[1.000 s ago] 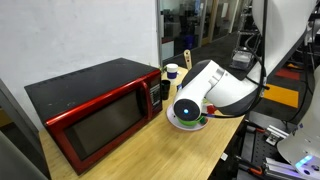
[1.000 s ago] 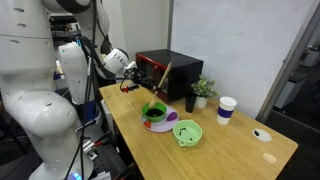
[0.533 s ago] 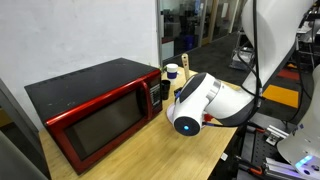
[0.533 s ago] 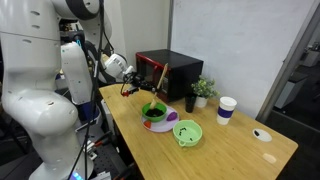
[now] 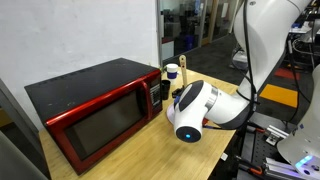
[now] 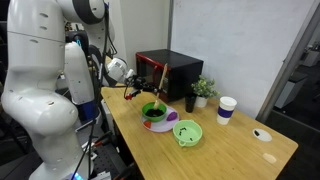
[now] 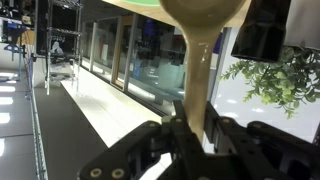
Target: Use the spoon to transfer one scoop of contents from the dark green bowl to the light green bowl
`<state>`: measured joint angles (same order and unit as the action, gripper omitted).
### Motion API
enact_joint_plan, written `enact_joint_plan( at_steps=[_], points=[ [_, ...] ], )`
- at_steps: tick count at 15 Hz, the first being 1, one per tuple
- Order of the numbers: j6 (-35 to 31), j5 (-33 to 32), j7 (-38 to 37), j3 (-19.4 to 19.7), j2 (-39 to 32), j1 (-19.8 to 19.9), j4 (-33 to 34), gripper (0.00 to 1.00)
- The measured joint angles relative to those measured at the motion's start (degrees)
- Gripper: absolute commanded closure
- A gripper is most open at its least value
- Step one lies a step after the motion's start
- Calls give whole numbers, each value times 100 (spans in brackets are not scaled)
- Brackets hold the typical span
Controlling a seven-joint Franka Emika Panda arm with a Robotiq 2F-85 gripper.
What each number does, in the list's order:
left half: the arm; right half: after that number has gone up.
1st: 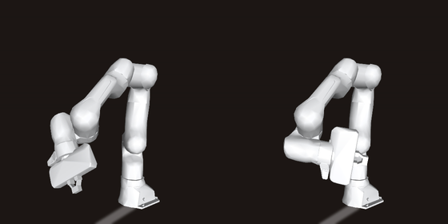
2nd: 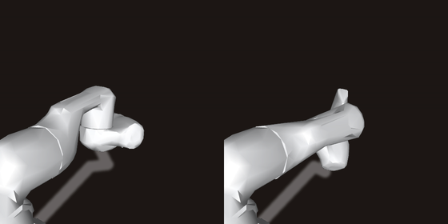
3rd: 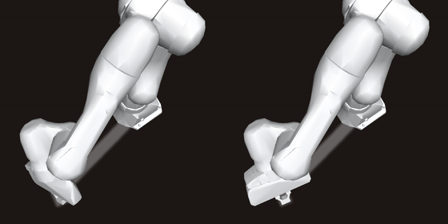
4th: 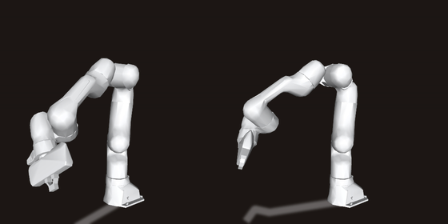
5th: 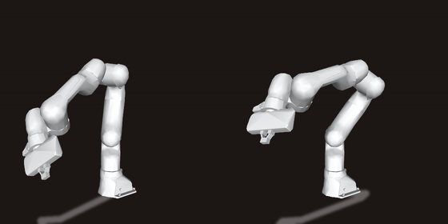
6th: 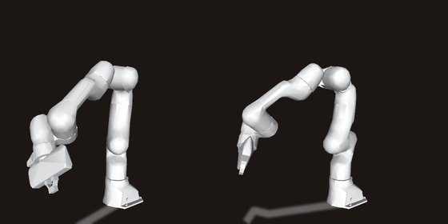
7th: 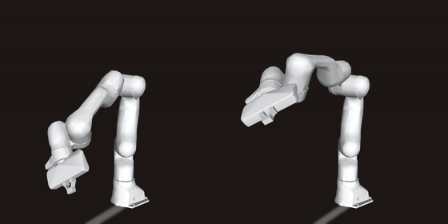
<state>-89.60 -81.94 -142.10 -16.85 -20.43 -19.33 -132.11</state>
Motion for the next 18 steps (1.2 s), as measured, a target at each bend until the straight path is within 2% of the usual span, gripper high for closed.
enact_joint_plan(
  at_steps=[11, 18],
  points=[
    [0, -568, -477, 132, -576, 15, 49, 94],
    [30, -1034, -587, 220, -616, 23, 49, 94]
  ],
)
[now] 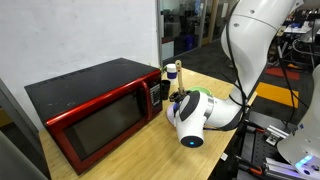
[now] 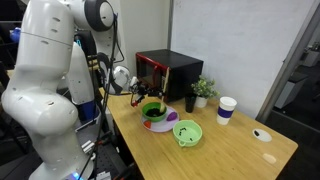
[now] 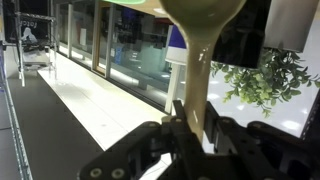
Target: Use the spoon to transfer one scoop of contents from the dark green bowl to the light green bowl
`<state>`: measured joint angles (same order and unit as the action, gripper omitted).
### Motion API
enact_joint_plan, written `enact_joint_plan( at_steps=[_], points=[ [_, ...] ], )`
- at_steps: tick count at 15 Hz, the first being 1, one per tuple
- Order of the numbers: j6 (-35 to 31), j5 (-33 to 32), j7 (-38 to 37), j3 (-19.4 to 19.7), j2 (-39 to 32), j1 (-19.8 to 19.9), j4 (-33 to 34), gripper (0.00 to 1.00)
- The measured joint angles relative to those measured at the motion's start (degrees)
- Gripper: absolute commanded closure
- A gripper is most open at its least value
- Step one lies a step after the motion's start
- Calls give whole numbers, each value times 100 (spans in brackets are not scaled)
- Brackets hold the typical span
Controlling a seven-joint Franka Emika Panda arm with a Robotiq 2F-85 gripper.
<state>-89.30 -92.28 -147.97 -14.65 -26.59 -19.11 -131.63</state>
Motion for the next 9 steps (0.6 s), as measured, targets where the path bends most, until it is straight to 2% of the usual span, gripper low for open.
enact_joint_plan(
  at_steps=[9],
  points=[
    [398, -776, -110, -240, 218, -87, -35, 94]
  ],
)
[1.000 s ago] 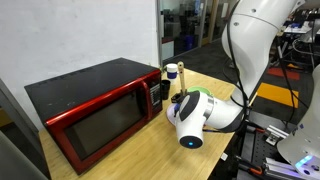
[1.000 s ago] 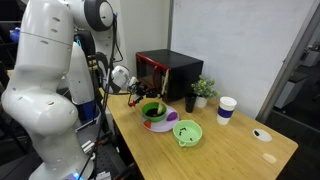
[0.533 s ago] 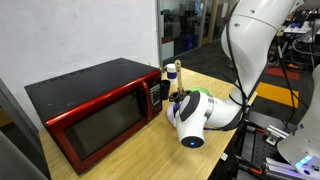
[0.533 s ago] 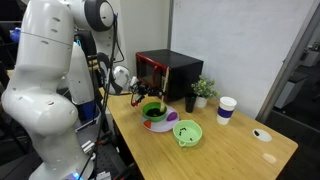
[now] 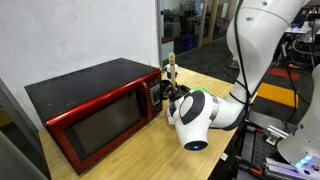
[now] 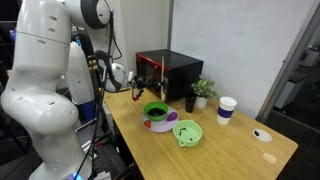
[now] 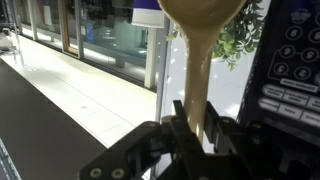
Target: Use the spoon to transfer one scoop of contents from the dark green bowl to the light green bowl
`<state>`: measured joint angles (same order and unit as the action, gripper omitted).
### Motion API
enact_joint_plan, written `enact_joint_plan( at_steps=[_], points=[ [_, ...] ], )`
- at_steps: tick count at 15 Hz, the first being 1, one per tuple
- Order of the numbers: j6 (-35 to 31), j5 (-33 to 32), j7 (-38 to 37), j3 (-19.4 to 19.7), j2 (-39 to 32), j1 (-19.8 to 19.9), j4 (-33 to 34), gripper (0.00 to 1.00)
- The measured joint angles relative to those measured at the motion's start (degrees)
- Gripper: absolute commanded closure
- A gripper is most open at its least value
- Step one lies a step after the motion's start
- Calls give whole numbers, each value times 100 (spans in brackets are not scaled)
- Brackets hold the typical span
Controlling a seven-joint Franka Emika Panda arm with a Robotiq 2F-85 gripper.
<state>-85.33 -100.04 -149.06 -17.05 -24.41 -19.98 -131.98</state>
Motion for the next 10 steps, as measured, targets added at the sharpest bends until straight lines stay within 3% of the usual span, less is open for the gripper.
enact_joint_plan(
  at_steps=[10],
  points=[
    [0, -79, 3, 3, 65, 144, -512, 94]
  ],
)
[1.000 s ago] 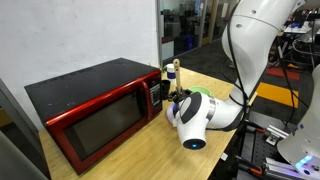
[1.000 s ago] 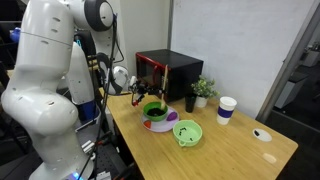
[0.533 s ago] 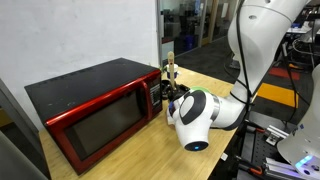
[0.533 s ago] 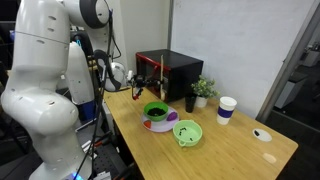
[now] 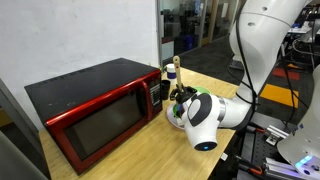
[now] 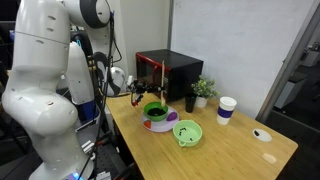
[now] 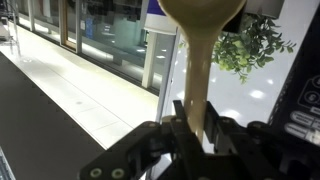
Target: Use the spoon to transfer one scoop of contents from the dark green bowl to the light green bowl
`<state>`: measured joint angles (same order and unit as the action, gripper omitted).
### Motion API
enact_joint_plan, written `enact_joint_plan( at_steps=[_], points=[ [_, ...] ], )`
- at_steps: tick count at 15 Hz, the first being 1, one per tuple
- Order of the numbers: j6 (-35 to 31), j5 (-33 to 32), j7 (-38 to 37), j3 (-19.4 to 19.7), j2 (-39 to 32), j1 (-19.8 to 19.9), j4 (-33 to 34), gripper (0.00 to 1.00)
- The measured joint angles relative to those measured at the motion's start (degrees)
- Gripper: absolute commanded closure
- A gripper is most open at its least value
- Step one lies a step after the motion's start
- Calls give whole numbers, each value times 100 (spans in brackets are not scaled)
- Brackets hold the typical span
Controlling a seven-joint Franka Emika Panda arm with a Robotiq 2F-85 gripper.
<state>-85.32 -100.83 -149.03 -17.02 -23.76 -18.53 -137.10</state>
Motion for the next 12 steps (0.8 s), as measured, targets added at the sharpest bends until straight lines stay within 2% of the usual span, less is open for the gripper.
enact_joint_plan(
  at_steps=[12],
  points=[
    [0, -254, 0, -21, -15, 46, -272, 94]
  ],
)
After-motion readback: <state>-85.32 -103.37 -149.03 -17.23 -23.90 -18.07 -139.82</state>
